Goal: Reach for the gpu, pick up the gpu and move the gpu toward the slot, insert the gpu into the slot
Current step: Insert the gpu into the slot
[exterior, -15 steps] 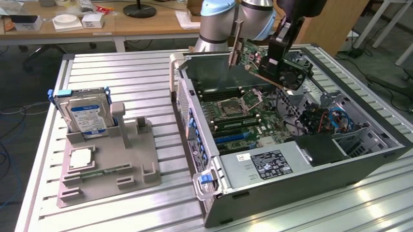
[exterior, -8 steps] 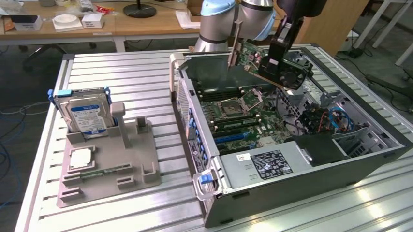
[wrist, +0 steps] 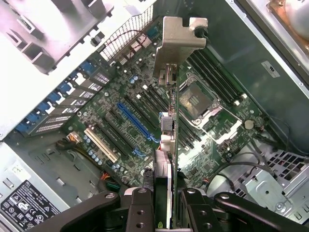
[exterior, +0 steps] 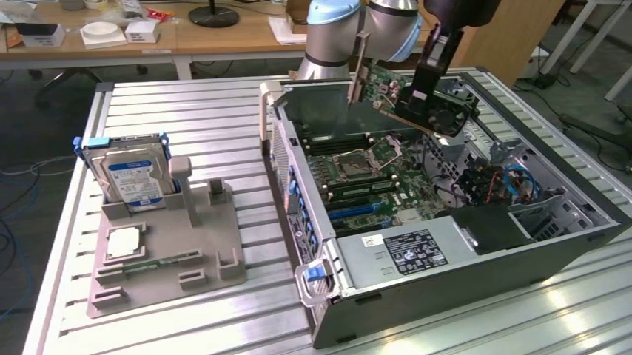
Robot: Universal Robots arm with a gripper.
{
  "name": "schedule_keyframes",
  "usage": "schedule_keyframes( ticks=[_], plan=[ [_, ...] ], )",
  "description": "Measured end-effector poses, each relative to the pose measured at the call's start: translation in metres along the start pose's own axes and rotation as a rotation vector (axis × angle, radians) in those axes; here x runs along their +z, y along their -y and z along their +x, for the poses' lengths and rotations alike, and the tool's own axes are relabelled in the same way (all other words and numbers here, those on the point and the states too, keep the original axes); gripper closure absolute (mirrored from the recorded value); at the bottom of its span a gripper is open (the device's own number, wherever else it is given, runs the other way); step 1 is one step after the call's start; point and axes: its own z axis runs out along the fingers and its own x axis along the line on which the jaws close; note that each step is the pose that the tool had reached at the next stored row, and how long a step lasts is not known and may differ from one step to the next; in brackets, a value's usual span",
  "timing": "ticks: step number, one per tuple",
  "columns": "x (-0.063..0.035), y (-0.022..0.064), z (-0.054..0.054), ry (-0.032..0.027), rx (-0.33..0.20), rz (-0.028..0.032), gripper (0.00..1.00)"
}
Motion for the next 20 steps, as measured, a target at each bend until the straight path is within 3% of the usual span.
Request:
schedule_keyframes(
  ticks=[20],
  plan=[
    [0.0000, 0.0010, 0.0010, -0.0014, -0.102, -0.0033, 0.73]
  ],
)
